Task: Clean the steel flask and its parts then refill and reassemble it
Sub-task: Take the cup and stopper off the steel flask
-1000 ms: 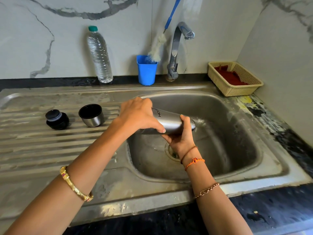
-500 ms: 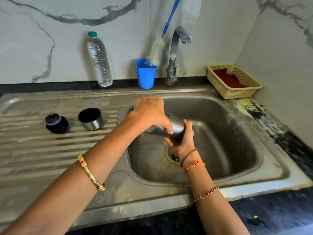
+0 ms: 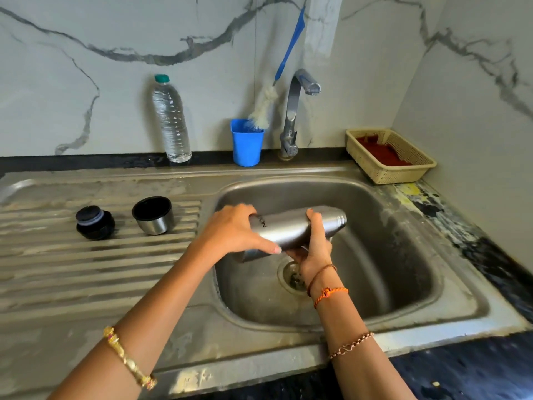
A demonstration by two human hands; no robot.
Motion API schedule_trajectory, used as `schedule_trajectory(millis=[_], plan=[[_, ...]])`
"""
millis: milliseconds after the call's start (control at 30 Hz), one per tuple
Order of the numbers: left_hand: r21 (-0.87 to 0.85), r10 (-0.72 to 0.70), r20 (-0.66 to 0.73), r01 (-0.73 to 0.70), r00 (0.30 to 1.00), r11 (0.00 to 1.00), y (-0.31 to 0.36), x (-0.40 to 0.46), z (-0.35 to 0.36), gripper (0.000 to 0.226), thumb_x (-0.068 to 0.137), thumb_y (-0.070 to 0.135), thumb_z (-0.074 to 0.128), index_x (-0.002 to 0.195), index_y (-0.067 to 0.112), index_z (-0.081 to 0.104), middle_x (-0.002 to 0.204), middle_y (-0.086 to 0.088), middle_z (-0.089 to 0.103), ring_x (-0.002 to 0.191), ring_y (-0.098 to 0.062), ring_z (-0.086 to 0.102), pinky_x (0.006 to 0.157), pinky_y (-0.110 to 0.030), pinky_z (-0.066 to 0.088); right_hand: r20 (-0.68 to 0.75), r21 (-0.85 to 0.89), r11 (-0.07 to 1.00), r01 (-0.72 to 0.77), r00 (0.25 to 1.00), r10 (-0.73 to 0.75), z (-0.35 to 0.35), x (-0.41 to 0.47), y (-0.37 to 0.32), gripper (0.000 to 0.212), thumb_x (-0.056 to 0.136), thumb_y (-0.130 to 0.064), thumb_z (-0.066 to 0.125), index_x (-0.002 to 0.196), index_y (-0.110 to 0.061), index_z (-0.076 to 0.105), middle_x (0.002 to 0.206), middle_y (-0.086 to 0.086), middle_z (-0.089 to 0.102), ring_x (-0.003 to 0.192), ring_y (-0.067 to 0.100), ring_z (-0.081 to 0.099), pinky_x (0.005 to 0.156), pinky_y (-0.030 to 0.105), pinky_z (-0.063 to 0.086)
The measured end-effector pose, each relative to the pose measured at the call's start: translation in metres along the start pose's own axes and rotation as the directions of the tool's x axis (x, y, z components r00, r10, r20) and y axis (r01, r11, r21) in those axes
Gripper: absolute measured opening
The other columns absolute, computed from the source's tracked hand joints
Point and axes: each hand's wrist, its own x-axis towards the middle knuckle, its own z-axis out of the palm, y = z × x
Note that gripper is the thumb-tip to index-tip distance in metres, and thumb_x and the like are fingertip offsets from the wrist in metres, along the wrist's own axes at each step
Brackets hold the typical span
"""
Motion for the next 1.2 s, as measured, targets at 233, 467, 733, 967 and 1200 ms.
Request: schedule_trajectory(millis=[233, 467, 733, 967, 1200], plan=[[-0.501, -0.012, -0.251, -0.119, 0.968, 0.857, -0.026, -0.018, 0.024, 0.092, 0.025, 0.058, 0.074, 0.109, 0.035, 0.047, 0.109, 0.008, 0.060, 0.102, -0.013, 0.058, 0.091, -0.029, 0.047, 0.260, -0.280, 0.701, 0.655, 0.755, -0.602, 0.029, -0.041, -0.031, 0.047, 0.060, -0.030, 0.083, 0.090, -0.036, 0.047, 0.093, -0.011, 0.061, 0.088, 0.009, 0.063, 0.086, 0.045, 0.054], [-0.466, 0.014, -0.545, -0.317, 0.838, 0.826, -0.034, -0.044, -0.013, 0.084, 0.054, 0.017, 0.089, 0.126, 0.020, 0.045, 0.103, 0.014, 0.054, 0.099, -0.005, 0.052, 0.079, -0.006, 0.039, 0.574, -0.300, 0.402, 0.865, 0.500, -0.649, 0.082, -0.086, -0.034, 0.077, 0.041, -0.044, 0.082, 0.109, -0.029, 0.050, 0.086, -0.017, 0.066, 0.080, 0.005, 0.066, 0.077, 0.041, 0.056], [-0.537, -0.203, -0.622, -0.223, 0.756, 0.814, -0.112, -0.093, -0.047, 0.079, 0.050, 0.012, 0.089, 0.119, 0.017, 0.050, 0.092, 0.009, 0.060, 0.084, -0.007, 0.061, 0.068, -0.016, 0.048, 0.831, -0.268, 0.347, 0.899, 0.398, -0.388, 0.148, -0.123, 0.034, 0.082, 0.045, -0.044, 0.086, 0.116, -0.030, 0.048, 0.100, -0.011, 0.066, 0.091, 0.008, 0.065, 0.082, 0.040, 0.055], [-0.640, -0.360, -0.620, -0.184, 0.697, 0.746, -0.182, -0.115, -0.063, 0.082, 0.051, 0.001, 0.088, 0.122, 0.010, 0.048, 0.093, 0.006, 0.057, 0.073, 0.009, 0.052, 0.055, -0.003, 0.043, 0.937, -0.220, 0.305, 0.926, 0.288, -0.198, 0.202, -0.136, 0.103, 0.093, 0.061, -0.031, 0.086, 0.139, -0.025, 0.035, 0.123, -0.004, 0.058, 0.106, 0.012, 0.057, 0.092, 0.039, 0.051], [-0.649, -0.393, -0.623, -0.167, 0.676, 0.742, -0.234, -0.121, -0.080, 0.083, 0.052, 0.001, 0.087, 0.124, 0.008, 0.047, 0.097, 0.003, 0.055, 0.073, 0.009, 0.048, 0.052, 0.000, 0.039, 0.938, -0.238, 0.361, 0.902, 0.310, -0.157, 0.243, -0.135, 0.150, 0.092, 0.061, -0.029, 0.086, 0.139, -0.026, 0.037, 0.126, -0.003, 0.056, 0.110, 0.014, 0.055, 0.093, 0.039, 0.050]])
